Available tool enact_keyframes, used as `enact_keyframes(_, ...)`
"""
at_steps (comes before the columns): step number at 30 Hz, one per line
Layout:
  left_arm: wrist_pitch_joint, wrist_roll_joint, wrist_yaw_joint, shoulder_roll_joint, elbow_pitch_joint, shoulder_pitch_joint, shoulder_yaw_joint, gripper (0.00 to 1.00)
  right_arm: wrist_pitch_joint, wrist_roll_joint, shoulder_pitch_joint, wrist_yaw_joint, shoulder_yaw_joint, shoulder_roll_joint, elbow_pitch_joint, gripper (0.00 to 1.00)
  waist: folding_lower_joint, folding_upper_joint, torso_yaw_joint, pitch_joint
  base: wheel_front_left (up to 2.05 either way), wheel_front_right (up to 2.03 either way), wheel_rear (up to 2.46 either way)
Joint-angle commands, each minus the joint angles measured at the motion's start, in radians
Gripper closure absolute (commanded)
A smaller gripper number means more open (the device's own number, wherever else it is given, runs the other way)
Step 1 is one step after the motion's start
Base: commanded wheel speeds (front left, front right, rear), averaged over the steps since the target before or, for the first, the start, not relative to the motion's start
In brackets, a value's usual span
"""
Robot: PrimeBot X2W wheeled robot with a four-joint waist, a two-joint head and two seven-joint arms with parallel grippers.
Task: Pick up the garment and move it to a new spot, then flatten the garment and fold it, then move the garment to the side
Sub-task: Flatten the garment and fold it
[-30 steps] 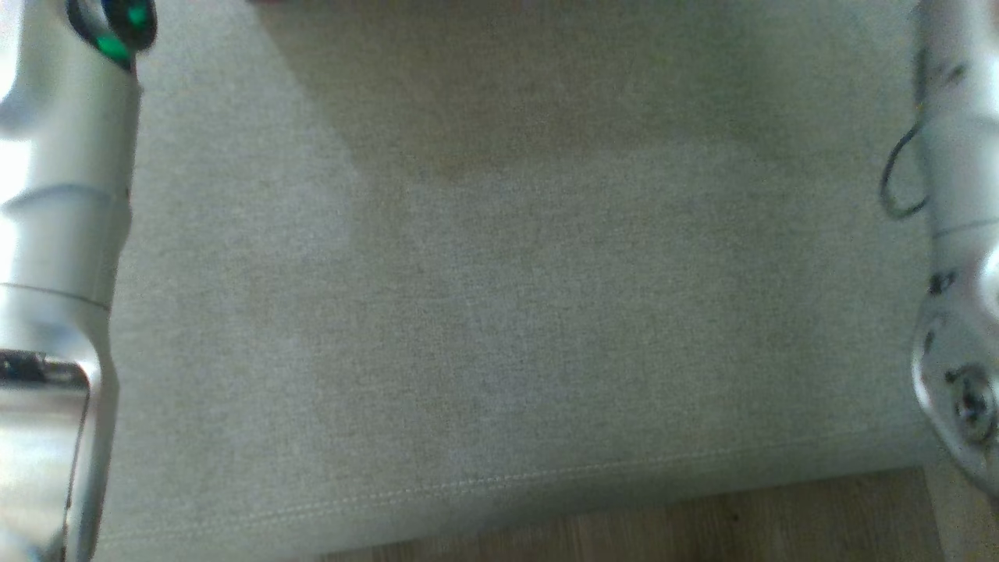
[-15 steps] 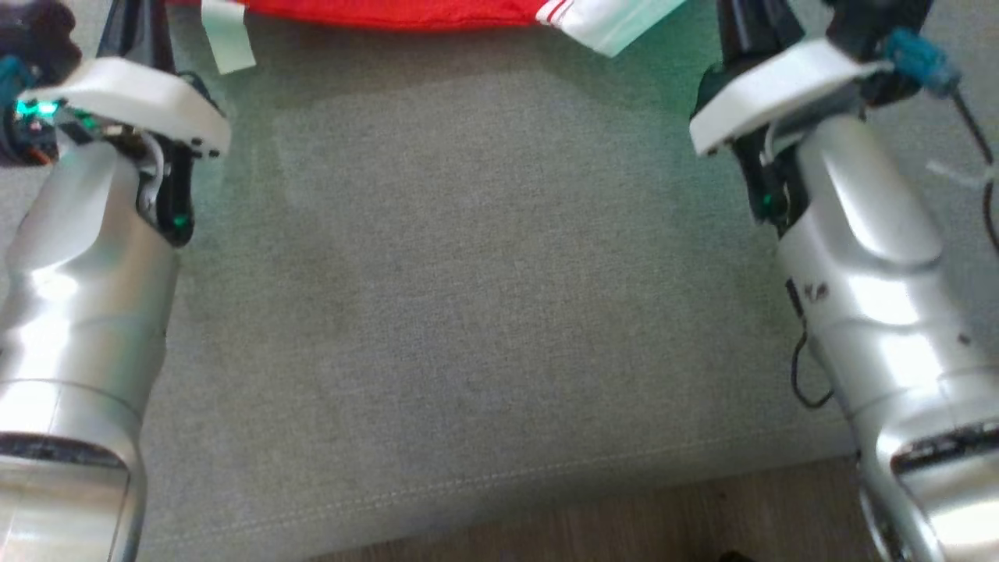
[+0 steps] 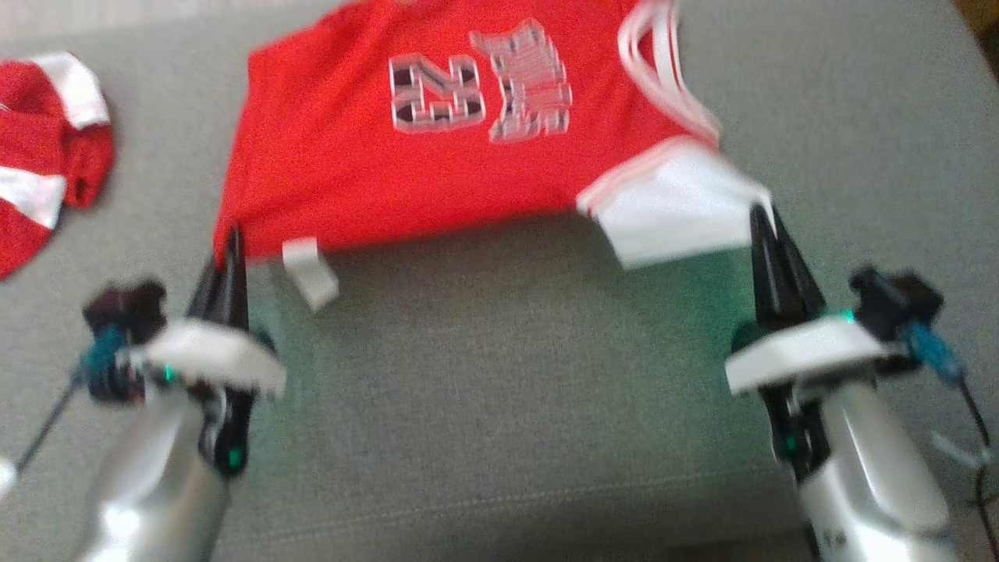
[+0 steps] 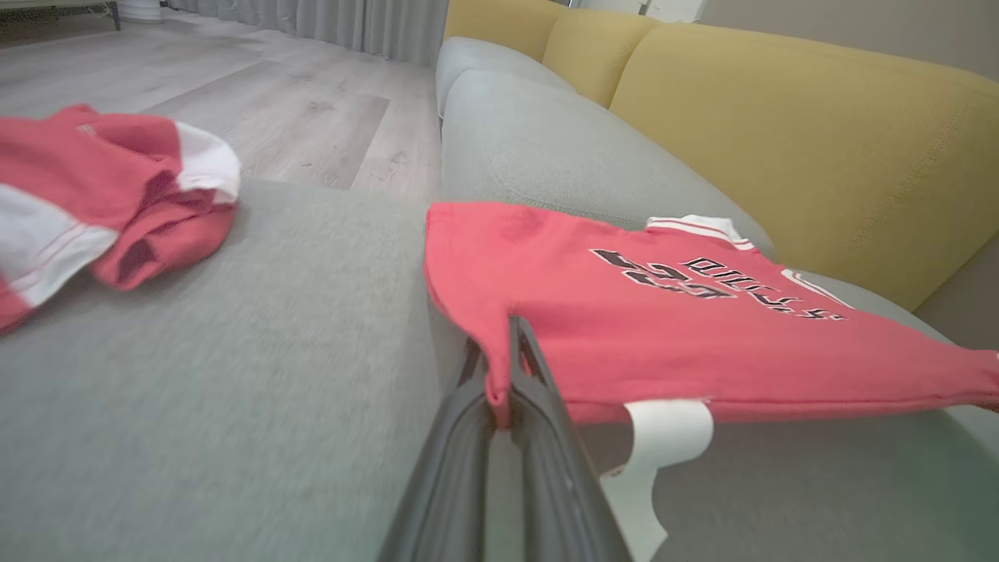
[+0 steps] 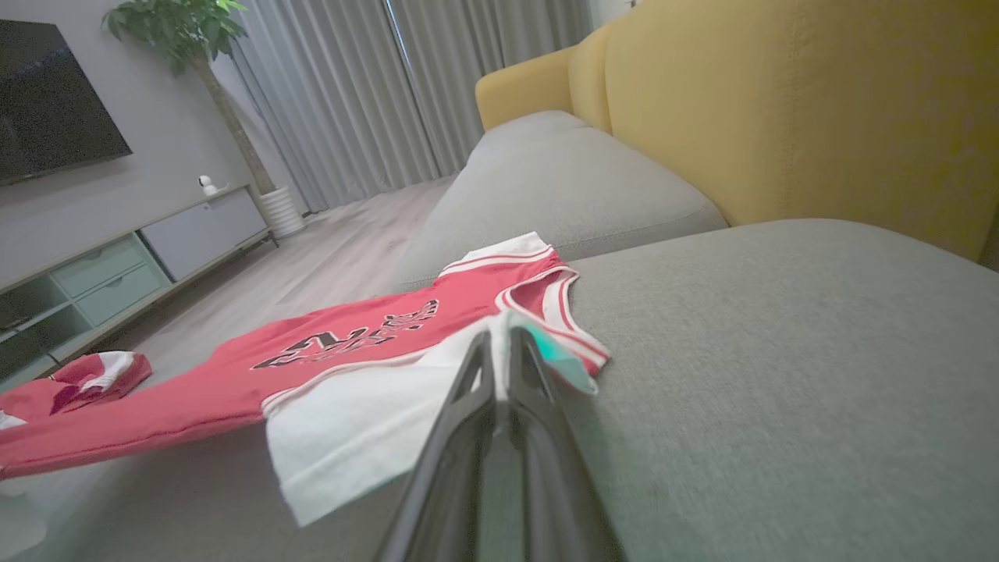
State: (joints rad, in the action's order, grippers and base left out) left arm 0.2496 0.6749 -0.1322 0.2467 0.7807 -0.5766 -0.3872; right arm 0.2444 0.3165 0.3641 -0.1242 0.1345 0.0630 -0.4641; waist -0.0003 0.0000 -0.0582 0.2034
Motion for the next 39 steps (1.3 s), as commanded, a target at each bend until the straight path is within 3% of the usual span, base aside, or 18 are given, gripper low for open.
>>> enact_keyframes(1,0.012,0.017,0.007,0.055,-0.081,0.071,0.043,1.0,-0.026,0.001,-0.072,-0.007,-0.005,-0.013,0.103,1.0,0.0003,0.0,0.022,-0.104,0.0,0.0,0.0)
enact_keyframes(6,0.002,0.029,0.049,0.078,-0.212,0.242,0.045,1.0,-0.101,-0.003,-0.252,-0.007,-0.046,-0.013,0.263,1.0,0.0003,0.0,0.031,-0.172,0.0,0.0,0.0)
enact_keyframes(13,-0.065,0.045,0.169,0.109,-0.509,0.511,0.043,1.0,-0.269,-0.03,-0.527,-0.007,-0.096,-0.013,0.589,1.0,0.0003,0.0,0.036,-0.227,0.0,0.0,0.0)
enact_keyframes(14,-0.092,0.05,0.201,0.121,-0.595,0.569,0.044,1.0,-0.315,-0.037,-0.584,-0.007,-0.111,-0.013,0.669,1.0,0.0003,0.0,0.035,-0.229,0.0,0.0,0.0)
enact_keyframes(18,-0.15,0.053,0.254,0.152,-0.728,0.649,0.045,1.0,-0.378,-0.038,-0.643,-0.007,-0.123,-0.013,0.755,1.0,0.0003,0.0,0.034,-0.227,0.0,0.0,0.0)
enact_keyframes(25,-0.22,0.057,0.287,0.156,-0.783,0.663,0.02,1.0,-0.415,-0.029,-0.614,-0.007,-0.099,-0.013,0.694,1.0,0.0003,0.0,0.042,-0.213,0.0,0.0,0.0)
enact_keyframes(31,-0.318,0.081,0.255,0.148,-0.747,0.602,-0.03,1.0,-0.476,-0.085,-0.495,-0.007,-0.079,-0.013,0.581,1.0,0.0003,0.0,0.052,-0.204,0.0,0.0,0.0)
enact_keyframes(39,-0.408,0.093,0.239,0.122,-0.618,0.406,-0.04,1.0,-0.604,-0.144,-0.262,-0.007,-0.062,-0.002,0.391,1.0,0.0003,0.0,0.071,-0.202,0.0,0.0,0.0)
